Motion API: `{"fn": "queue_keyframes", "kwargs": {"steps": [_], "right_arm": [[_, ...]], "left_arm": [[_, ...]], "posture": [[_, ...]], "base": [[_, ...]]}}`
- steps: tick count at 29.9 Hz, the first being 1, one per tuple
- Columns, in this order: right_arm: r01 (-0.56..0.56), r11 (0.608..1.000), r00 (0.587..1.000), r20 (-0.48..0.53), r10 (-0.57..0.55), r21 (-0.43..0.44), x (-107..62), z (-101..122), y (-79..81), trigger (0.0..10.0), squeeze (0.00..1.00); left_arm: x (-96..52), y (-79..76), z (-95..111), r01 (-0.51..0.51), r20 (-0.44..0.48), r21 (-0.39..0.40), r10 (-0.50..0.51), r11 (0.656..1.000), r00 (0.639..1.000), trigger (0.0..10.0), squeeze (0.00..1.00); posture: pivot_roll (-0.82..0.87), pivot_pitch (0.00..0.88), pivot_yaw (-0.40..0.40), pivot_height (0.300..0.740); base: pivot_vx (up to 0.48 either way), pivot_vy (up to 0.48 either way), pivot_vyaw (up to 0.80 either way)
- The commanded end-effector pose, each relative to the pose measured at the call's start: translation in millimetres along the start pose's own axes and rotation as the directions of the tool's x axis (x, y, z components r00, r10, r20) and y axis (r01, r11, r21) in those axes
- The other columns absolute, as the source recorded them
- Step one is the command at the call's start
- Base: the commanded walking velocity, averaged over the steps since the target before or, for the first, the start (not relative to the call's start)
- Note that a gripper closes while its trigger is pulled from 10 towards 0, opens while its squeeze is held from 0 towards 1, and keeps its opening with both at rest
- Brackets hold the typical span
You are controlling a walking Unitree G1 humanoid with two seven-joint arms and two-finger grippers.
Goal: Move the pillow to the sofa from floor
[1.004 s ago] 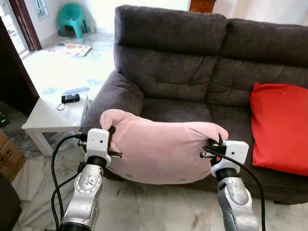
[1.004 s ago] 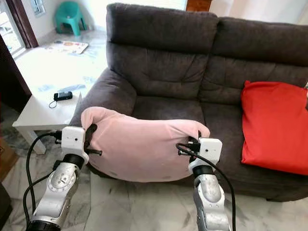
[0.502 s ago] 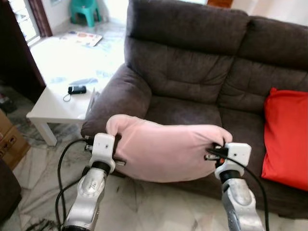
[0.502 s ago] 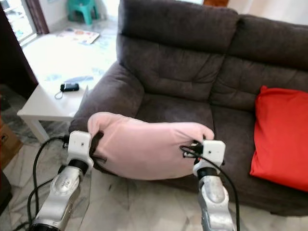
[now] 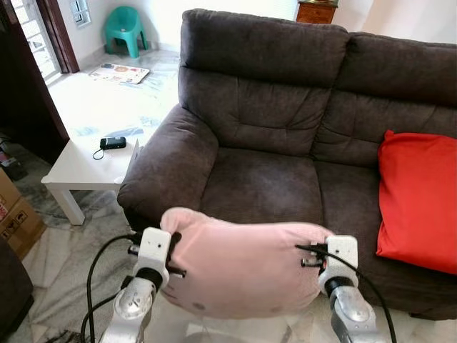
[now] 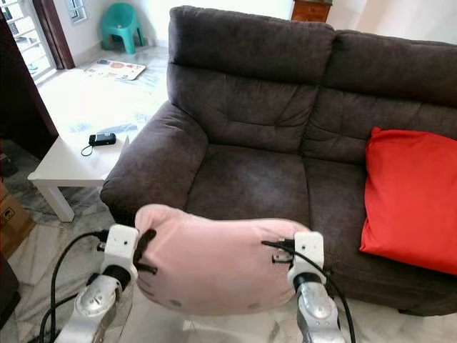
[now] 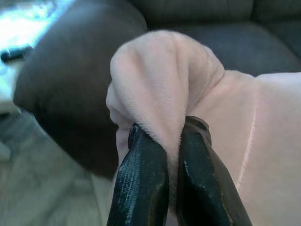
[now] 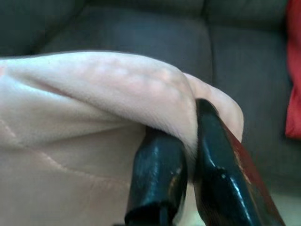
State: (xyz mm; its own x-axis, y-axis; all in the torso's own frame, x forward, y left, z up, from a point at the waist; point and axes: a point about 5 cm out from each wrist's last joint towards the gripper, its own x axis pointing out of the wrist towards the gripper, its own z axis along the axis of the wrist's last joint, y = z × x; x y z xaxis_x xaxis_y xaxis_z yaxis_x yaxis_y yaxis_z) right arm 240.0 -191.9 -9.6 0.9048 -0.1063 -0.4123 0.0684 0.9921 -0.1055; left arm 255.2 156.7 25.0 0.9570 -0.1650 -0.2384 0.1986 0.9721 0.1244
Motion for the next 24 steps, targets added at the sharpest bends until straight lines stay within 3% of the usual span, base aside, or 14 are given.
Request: {"fn": "queue_keyframes", "kwargs": {"steps": [1, 6, 10, 16, 24], "right_arm": [[0.139, 0.99, 0.989, -0.043, -0.139, 0.0, -2.9, -13, -34.2, 10.0, 0.0], [0.13, 0.991, 0.988, -0.079, -0.131, -0.007, -3.9, -22, -33.8, 10.0, 0.0], [0.09, 0.996, 0.975, -0.202, -0.094, -0.029, -10.2, -51, -32.5, 10.0, 0.0], [0.052, 0.998, 0.974, -0.219, -0.057, -0.027, -10.3, -55, -29.4, 10.0, 0.0], [0.006, 1.0, 0.971, -0.239, -0.005, 0.001, -9.7, -61, -16.9, 10.0, 0.0]], "left_arm": [[-9.1, 24.8, -18, -0.088, -0.067, 0.007, 0.088, 0.996, 0.994, 10.0, 0.0], [-10.6, 25.4, -24, -0.081, -0.098, 0.007, 0.082, 0.997, 0.992, 10.0, 0.0], [-19.2, 29.2, -52, -0.083, -0.223, -0.022, 0.076, 0.996, 0.972, 10.0, 0.0], [-13.4, 38.9, -44, -0.115, -0.194, -0.086, 0.096, 0.99, 0.976, 10.0, 0.0], [-19.8, 42.0, -69, -0.166, -0.318, -0.106, 0.125, 0.98, 0.94, 10.0, 0.0]], "posture": [[0.07, 0.0, -0.087, 0.74], [0.07, 0.0, -0.086, 0.74], [0.07, 0.0, -0.087, 0.74], [0.08, 0.0, -0.094, 0.74], [0.08, 0.0, -0.091, 0.74]], "base": [[0.0, 0.0, 0.0], [0.0, 0.0, 0.0], [0.0, 0.0, 0.0], [0.0, 0.0, 0.0], [0.0, 0.0, 0.0]]}}
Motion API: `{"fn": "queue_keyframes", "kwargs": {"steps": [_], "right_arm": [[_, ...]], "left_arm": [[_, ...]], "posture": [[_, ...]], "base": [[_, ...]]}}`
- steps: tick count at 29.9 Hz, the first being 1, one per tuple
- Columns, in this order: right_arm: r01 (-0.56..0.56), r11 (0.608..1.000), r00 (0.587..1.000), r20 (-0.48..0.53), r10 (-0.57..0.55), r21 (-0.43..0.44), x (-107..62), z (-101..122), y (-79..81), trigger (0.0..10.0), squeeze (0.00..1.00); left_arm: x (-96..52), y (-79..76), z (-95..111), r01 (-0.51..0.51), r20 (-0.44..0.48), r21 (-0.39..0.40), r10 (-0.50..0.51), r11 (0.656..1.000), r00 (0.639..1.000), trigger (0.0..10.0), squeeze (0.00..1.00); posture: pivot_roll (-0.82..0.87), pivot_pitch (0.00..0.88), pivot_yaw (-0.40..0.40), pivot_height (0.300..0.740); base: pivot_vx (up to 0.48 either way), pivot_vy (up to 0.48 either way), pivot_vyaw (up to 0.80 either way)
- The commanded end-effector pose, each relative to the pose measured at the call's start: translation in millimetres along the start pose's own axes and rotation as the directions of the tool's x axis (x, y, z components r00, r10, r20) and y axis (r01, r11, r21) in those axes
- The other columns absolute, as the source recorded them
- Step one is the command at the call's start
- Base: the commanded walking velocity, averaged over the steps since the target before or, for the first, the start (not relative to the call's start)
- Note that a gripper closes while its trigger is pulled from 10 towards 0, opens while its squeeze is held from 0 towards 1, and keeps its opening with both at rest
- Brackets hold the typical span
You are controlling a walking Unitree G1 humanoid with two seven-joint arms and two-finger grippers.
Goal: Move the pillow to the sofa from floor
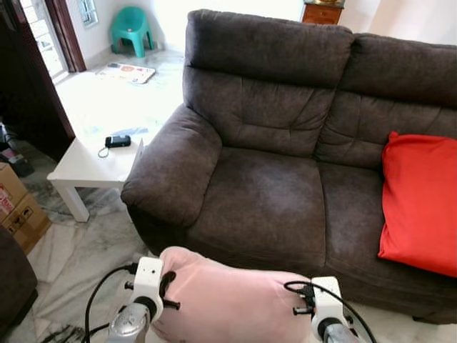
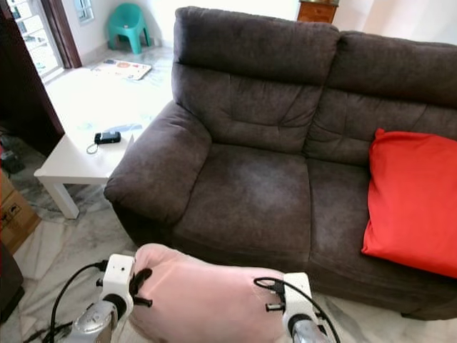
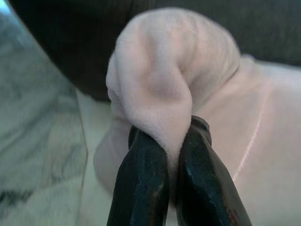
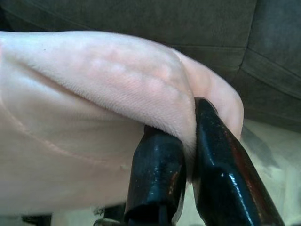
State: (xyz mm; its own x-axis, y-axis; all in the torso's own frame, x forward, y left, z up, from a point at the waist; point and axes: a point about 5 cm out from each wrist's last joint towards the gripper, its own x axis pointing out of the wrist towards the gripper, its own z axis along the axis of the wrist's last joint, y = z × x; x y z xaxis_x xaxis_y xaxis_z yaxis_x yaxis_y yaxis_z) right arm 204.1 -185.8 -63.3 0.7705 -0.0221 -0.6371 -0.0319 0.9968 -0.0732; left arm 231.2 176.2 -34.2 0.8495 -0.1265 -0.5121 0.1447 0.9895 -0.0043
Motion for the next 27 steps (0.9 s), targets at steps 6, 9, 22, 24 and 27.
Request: {"fn": "queue_keyframes", "kwargs": {"steps": [6, 9, 22, 24, 27], "right_arm": [[0.081, 0.995, 0.996, 0.024, -0.083, 0.051, -1.4, 2, -23.6, 10.0, 0.0], [0.075, 0.996, 0.997, 0.03, -0.076, 0.055, -1.3, 3, -23.3, 10.0, 0.0], [-0.013, 0.999, 1.0, 0.007, 0.013, 0.032, 0.8, 2, -16.0, 10.0, 0.0], [-0.015, 0.999, 1.0, 0.001, 0.015, 0.032, 0.7, 1, -15.4, 10.0, 0.0], [-0.011, 0.999, 1.0, -0.007, 0.011, 0.037, 0.4, -1, -15.8, 10.0, 0.0]], "left_arm": [[-5.9, 31.6, -3, -0.104, -0.018, -0.028, 0.103, 0.994, 0.995, 10.0, 0.0], [-4.4, 28.6, -2, -0.063, -0.02, -0.016, 0.063, 0.998, 0.998, 10.0, 0.0], [-0.4, 21.4, -1, 0.034, -0.039, 0.05, -0.032, 0.998, 0.999, 10.0, 0.31], [-0.2, 21.2, -1, 0.037, -0.038, 0.049, -0.035, 0.998, 0.999, 10.0, 0.36], [-0.2, 21.3, -1, 0.034, -0.036, 0.044, -0.032, 0.998, 0.999, 10.0, 0.28]], "posture": [[0.07, 0.0, -0.09, 0.74], [0.07, 0.0, -0.09, 0.74], [0.08, 0.0, -0.092, 0.74], [0.08, 0.0, -0.092, 0.74], [0.08, 0.0, -0.091, 0.74]], "base": [[0.0, 0.0, 0.0], [0.0, 0.0, 0.0], [0.0, 0.0, 0.0], [0.0, 0.0, 0.0], [0.0, 0.0, 0.0]]}}
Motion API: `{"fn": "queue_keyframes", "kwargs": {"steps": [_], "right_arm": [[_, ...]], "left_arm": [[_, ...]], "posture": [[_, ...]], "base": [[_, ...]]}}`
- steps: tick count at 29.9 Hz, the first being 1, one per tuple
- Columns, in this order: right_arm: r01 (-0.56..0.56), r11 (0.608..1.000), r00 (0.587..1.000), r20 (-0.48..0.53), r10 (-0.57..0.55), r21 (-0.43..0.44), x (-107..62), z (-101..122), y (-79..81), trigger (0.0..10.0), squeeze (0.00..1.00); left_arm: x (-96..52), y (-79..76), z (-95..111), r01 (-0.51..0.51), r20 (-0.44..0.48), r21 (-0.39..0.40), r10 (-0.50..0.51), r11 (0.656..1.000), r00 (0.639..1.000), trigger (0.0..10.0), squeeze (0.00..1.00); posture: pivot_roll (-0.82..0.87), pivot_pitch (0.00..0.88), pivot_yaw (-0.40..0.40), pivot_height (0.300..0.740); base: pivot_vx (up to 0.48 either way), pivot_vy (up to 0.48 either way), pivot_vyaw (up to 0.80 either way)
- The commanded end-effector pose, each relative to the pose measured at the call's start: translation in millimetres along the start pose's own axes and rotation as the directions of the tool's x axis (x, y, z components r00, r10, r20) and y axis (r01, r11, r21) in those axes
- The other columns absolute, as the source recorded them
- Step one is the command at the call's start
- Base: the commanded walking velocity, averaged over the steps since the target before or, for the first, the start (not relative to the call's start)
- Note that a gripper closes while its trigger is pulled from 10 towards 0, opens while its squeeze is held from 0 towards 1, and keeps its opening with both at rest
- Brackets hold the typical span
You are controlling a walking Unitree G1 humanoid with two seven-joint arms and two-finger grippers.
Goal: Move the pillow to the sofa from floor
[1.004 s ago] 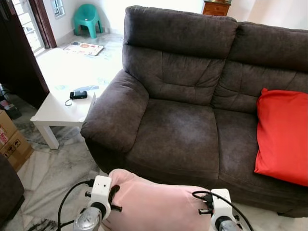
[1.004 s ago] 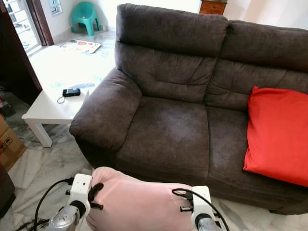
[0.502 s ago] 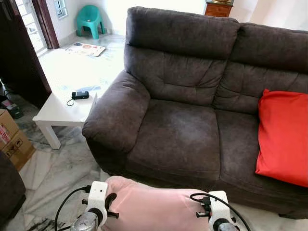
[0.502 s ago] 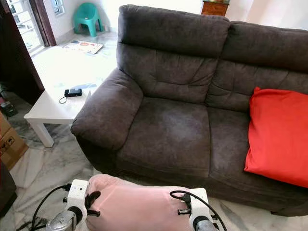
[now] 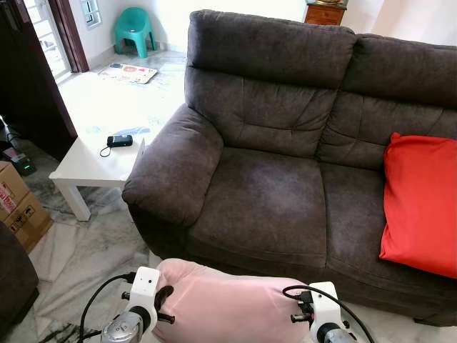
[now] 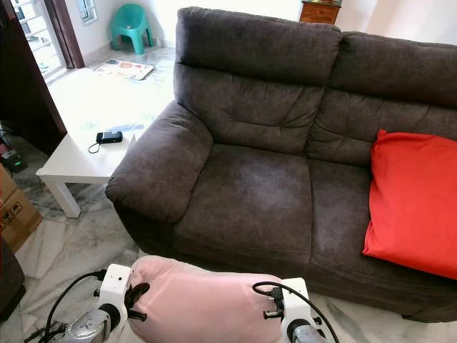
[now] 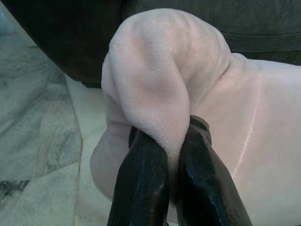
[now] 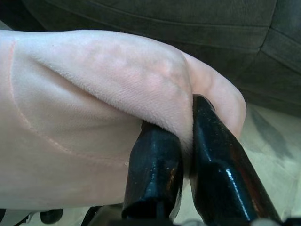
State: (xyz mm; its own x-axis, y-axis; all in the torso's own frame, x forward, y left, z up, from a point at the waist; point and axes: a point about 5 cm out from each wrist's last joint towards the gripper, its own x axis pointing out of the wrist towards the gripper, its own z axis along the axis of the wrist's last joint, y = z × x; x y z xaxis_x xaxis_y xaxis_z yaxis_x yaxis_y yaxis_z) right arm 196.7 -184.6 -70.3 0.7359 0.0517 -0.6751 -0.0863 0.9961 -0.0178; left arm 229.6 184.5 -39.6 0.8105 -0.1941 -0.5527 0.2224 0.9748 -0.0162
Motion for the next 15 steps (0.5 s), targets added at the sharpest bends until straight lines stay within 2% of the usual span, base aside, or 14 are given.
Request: {"fn": "queue_keyframes", "kwargs": {"steps": [1, 2, 15], "right_arm": [[0.065, 0.997, 0.997, 0.039, -0.066, 0.033, -0.1, 9.3, -17.7, 10.0, 0.0], [0.06, 0.998, 0.998, 0.033, -0.06, 0.026, 0.0, 8.5, -17.2, 10.0, 0.0], [0.062, 0.998, 0.998, -0.006, -0.062, 0.03, 0.7, 3.8, -12.3, 10.0, 0.0]], "left_arm": [[-1.8, 13.3, 4.1, -0.041, 0.013, 0.012, 0.041, 0.999, 0.999, 10.0, 0.28], [-1.8, 13.2, 3.6, -0.045, 0.012, 0.001, 0.045, 0.999, 0.999, 10.0, 0.0], [-0.4, 13.2, 3.5, -0.042, 0.007, -0.026, 0.043, 0.999, 0.999, 10.0, 0.0]], "posture": [[0.08, 0.0, -0.091, 0.74], [0.08, 0.0, -0.093, 0.74], [0.08, 0.0, -0.092, 0.74]], "base": [[0.0, 0.0, 0.0], [0.0, 0.0, 0.0], [0.0, 0.0, 0.0]]}}
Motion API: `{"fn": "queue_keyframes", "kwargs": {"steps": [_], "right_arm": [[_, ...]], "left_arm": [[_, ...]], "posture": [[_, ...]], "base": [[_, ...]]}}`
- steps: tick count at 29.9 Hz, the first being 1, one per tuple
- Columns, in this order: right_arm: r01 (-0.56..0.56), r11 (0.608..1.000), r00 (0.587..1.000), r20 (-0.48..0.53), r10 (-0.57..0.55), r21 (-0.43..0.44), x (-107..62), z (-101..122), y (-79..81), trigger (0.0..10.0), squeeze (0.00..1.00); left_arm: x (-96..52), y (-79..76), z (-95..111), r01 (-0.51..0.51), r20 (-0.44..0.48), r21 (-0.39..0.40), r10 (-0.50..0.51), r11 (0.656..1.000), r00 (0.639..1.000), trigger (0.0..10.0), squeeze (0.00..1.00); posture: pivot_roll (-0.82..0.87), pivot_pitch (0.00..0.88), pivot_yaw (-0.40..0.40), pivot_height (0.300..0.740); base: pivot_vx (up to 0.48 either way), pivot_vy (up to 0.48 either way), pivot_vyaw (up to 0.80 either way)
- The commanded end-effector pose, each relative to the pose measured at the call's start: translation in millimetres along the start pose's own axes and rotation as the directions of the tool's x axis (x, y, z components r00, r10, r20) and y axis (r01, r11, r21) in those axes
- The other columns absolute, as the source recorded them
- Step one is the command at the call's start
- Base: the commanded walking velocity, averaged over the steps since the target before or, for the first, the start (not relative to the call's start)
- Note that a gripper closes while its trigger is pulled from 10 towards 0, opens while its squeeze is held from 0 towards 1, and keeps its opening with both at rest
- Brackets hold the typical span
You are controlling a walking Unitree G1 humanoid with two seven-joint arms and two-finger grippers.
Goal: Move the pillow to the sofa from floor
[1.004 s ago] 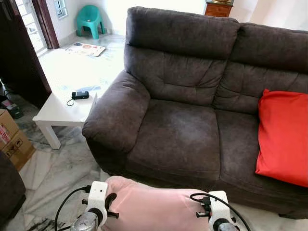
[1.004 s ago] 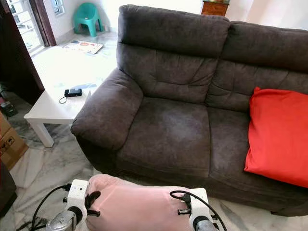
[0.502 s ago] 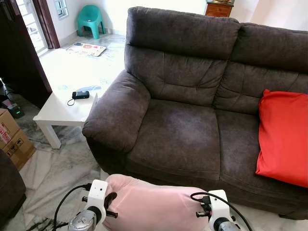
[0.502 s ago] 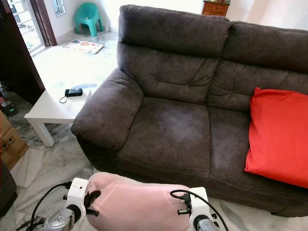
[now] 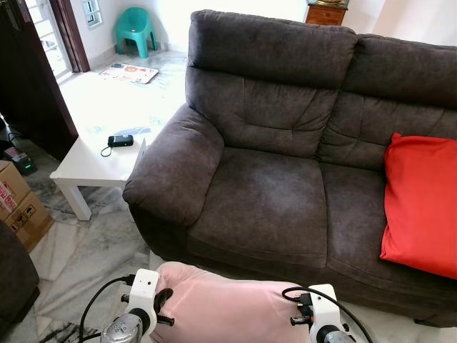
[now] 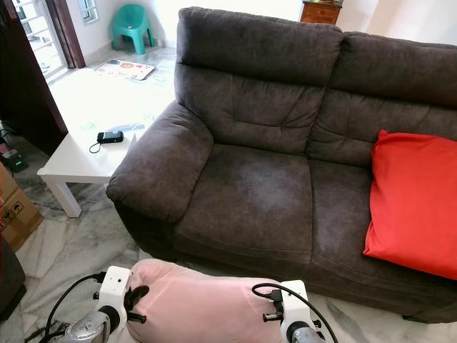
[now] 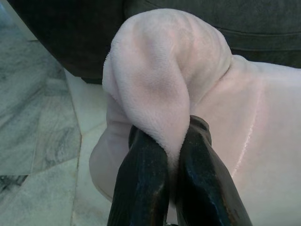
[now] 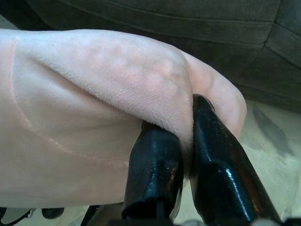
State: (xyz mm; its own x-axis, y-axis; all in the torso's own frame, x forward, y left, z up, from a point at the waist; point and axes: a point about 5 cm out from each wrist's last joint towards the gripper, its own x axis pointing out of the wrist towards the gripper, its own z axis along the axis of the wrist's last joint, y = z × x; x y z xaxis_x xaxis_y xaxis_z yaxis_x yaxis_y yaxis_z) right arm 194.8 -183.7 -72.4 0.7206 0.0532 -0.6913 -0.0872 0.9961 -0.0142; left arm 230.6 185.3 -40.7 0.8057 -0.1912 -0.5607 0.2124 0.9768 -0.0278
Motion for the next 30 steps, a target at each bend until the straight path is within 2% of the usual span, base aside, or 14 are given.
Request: {"fn": "queue_keyframes", "kwargs": {"steps": [1, 16, 30], "right_arm": [[0.063, 0.998, 0.998, 0.011, -0.063, 0.027, 0.3, 6, -13.5, 10.0, 0.0], [0.071, 0.997, 0.997, -0.027, -0.07, 0.035, -3.6, -3, -21.6, 10.0, 0.0], [0.059, 0.998, 0.998, -0.034, -0.058, 0.034, 2.3, 4, -8.6, 10.0, 0.0]], "left_arm": [[-1.4, 12.1, 4, -0.04, 0.015, -0.016, 0.04, 0.999, 0.999, 10.0, 0.0], [0.1, 11.6, 5, -0.036, 0.01, -0.035, 0.036, 0.999, 0.999, 10.0, 0.0], [1.3, 11.4, 6, -0.036, 0.016, -0.049, 0.036, 0.998, 0.999, 10.0, 0.0]], "posture": [[0.08, 0.0, -0.092, 0.74], [0.08, 0.0, -0.092, 0.74], [0.08, 0.0, -0.093, 0.74]], "base": [[0.0, 0.0, 0.0], [0.0, 0.0, 0.0], [0.0, 0.0, 0.0]]}}
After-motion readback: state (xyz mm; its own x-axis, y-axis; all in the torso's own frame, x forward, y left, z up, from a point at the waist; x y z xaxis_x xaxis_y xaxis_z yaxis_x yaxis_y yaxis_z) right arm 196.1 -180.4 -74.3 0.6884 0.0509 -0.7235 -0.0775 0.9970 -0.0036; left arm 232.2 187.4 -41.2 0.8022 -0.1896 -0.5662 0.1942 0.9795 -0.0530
